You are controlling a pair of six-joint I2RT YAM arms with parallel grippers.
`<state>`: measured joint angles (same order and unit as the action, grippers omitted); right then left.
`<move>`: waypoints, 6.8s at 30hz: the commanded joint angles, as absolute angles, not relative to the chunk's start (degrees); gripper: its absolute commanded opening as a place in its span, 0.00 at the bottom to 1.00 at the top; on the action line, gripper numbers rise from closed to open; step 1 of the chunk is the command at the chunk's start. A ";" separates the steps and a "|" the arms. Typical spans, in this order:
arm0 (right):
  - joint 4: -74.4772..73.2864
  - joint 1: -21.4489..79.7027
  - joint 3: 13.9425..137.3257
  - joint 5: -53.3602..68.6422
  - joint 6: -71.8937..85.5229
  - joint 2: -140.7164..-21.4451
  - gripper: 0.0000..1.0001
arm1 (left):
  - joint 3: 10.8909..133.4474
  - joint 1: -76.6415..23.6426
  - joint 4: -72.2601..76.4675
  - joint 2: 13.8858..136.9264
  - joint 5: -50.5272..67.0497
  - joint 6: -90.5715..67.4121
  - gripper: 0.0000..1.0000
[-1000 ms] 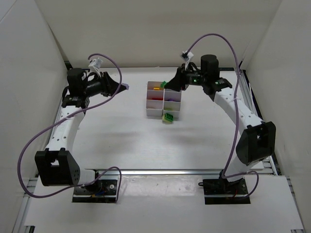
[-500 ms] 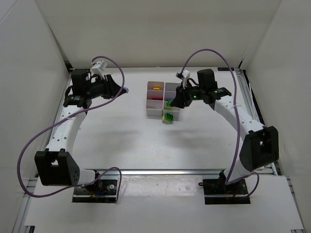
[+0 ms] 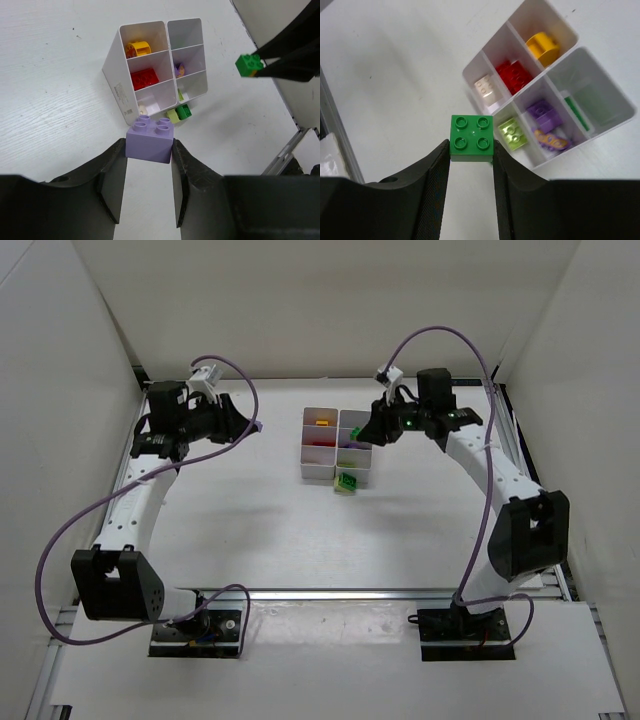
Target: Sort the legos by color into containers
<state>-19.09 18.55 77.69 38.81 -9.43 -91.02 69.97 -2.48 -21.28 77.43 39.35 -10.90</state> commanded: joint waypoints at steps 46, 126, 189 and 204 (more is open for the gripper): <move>-29.00 17.75 109.78 32.17 1.93 -113.91 0.00 | 75.32 -2.81 -26.28 78.57 35.60 -5.10 0.10; -30.67 17.67 106.26 22.67 -1.85 -118.21 0.50 | 74.44 -2.81 -26.10 80.59 36.39 -6.15 0.10; -27.51 6.07 84.90 1.84 -1.85 -85.78 0.67 | 105.55 -33.66 -21.53 118.56 17.67 -20.48 0.23; -27.51 5.01 84.82 3.51 -1.14 -86.75 0.67 | 105.73 -34.01 -22.59 119.88 14.33 -18.99 0.55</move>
<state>-28.40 5.28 85.21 2.50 -1.78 -86.83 103.90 -33.87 -22.33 120.66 15.53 -19.90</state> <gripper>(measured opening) 0.669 0.536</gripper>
